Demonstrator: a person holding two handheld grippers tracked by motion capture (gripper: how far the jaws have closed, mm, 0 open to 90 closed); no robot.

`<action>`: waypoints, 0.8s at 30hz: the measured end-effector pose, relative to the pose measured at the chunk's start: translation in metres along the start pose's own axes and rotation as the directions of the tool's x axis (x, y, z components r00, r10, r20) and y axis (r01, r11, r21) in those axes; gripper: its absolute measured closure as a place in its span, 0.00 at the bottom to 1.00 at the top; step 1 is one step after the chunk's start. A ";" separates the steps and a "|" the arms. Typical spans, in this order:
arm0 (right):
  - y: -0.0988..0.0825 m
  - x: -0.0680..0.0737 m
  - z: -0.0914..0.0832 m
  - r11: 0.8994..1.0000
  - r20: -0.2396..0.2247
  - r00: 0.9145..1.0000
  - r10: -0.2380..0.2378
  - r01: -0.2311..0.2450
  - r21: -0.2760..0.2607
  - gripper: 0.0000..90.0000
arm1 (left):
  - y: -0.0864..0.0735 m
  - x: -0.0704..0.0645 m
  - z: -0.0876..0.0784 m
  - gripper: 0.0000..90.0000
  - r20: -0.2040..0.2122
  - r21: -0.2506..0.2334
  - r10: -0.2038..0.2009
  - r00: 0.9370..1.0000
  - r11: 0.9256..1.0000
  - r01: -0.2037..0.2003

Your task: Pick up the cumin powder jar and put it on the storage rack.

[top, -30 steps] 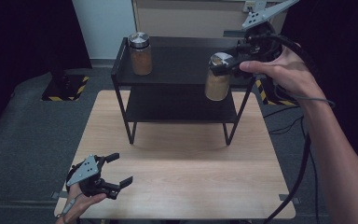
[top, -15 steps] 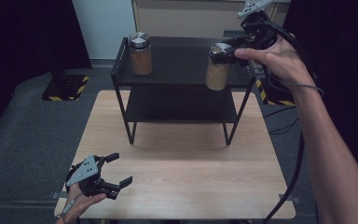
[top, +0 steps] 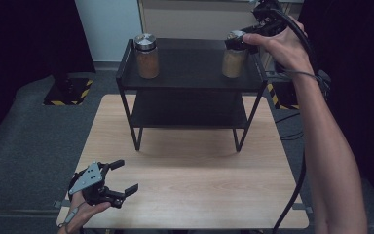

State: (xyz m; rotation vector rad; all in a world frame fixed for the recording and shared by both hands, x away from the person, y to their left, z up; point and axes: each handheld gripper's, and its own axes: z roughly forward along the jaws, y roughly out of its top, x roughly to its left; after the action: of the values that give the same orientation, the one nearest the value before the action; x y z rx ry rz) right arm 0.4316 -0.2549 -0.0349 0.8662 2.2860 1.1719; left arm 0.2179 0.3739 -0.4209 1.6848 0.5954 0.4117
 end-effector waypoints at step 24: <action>-0.016 -0.015 0.017 0.998 0.001 0.998 0.055 -0.055 0.018 0.39 | 0.000 0.000 0.001 0.01 0.004 0.008 0.003 1.000 1.000 -0.003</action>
State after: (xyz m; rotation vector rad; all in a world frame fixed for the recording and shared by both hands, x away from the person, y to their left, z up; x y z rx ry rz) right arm 0.4477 -0.2631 -0.0565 0.9416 2.2888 1.1755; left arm 0.2186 0.3730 -0.4207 1.6939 0.5923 0.4087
